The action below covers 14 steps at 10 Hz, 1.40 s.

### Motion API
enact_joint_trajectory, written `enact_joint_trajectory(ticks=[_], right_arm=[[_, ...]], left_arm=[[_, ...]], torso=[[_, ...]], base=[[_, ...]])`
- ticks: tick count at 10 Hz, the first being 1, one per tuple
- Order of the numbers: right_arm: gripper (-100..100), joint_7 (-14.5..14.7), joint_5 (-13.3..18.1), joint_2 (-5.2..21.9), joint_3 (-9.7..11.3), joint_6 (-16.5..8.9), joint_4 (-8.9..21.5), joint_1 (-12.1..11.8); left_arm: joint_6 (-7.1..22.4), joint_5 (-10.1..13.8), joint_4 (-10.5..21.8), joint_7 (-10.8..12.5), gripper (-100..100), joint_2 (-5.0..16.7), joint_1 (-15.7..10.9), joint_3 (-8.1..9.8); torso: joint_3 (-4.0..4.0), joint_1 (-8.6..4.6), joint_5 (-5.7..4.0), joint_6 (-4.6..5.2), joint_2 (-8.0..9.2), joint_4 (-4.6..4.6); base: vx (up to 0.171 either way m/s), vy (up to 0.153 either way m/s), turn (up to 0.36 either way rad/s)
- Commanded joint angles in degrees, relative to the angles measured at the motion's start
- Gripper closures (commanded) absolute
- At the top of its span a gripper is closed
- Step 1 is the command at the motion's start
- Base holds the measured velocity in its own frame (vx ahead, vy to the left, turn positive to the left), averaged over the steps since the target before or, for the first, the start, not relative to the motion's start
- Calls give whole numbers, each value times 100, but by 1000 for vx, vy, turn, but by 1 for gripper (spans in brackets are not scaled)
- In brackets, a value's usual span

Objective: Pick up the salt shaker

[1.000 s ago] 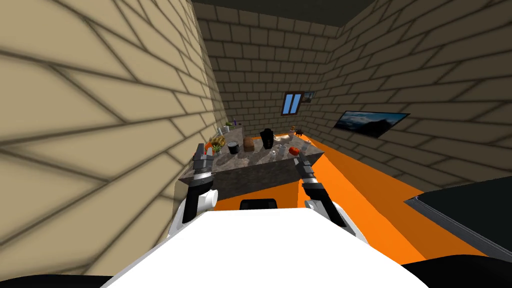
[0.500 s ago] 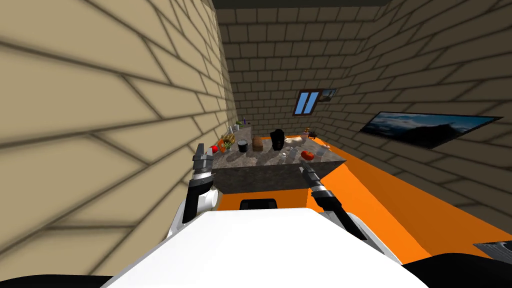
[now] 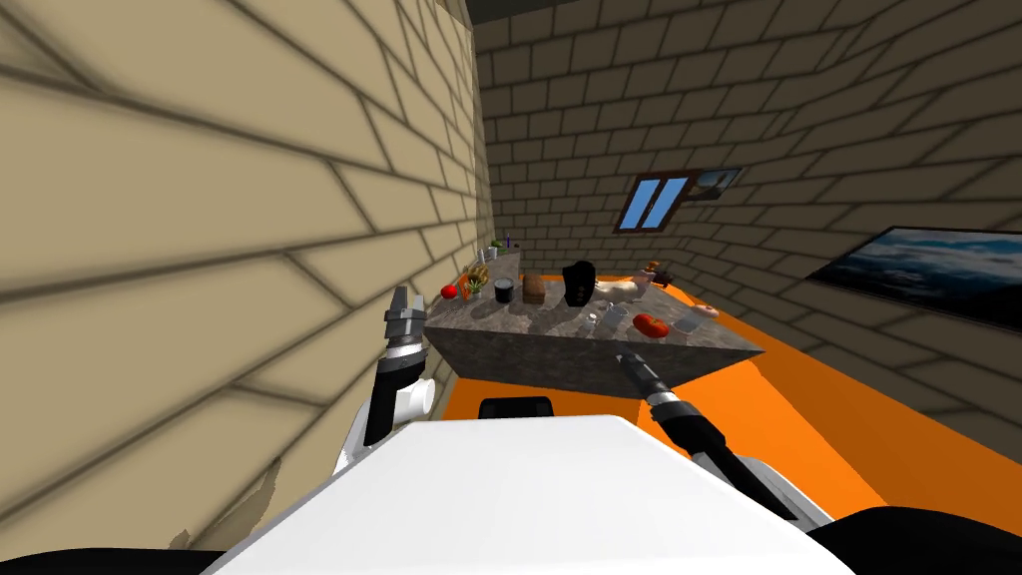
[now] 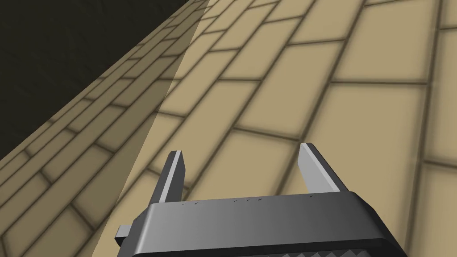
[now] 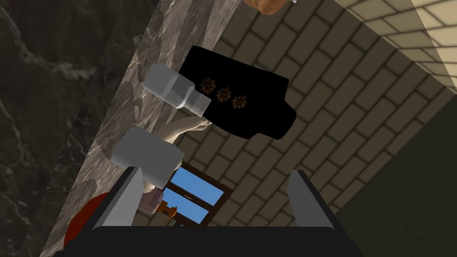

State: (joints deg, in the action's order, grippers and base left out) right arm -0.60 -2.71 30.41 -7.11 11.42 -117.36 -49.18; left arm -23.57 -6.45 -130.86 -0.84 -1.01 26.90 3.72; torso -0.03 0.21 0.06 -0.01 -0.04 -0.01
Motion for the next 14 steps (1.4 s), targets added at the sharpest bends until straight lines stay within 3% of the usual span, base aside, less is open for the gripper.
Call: enact_joint_trajectory(ticks=[1,2,4,5,8,9,10,12,14], right_arm=[[-100,48,32,81,16,6,224,13],[-100,48,32,81,16,6,224,13],[-100,79,38,474,-100,-134,437,-285],[-100,79,38,474,-100,-134,437,-285],[-100,126,48,1082,-275,-350,795,-724],[-100,126,48,1088,-275,-350,795,-724],[-100,142,52,1297,-332,-423,921,-867],[-100,142,52,1297,-332,-423,921,-867],[-100,173,59,1715,-446,-567,1177,-1147]], left_arm=[[0,0,0,0,0,0,0,0],[0,0,0,0,0,0,1,1],[0,0,0,0,0,0,0,0],[0,0,0,0,0,0,0,0],[0,0,0,0,0,0,1,1],[0,0,0,0,0,0,1,1],[0,0,0,0,0,0,1,1],[0,0,0,0,0,1,2,2],[0,0,0,0,0,1,1,1]], torso=[[0,0,0,0,0,0],[2,-6,-2,5,3,1],[4,-13,-3,1,6,2],[1,-10,-3,0,1,1],[0,-7,-1,2,0,1],[-1,-5,-2,2,-2,0],[0,-7,-2,5,0,1],[1,-11,-3,7,2,1],[4,-14,-4,3,7,2]], base=[[16,35,106],[10,10,-44],[21,34,274],[21,27,110],[28,41,269],[27,33,126],[29,36,227],[17,13,31],[25,30,249]])
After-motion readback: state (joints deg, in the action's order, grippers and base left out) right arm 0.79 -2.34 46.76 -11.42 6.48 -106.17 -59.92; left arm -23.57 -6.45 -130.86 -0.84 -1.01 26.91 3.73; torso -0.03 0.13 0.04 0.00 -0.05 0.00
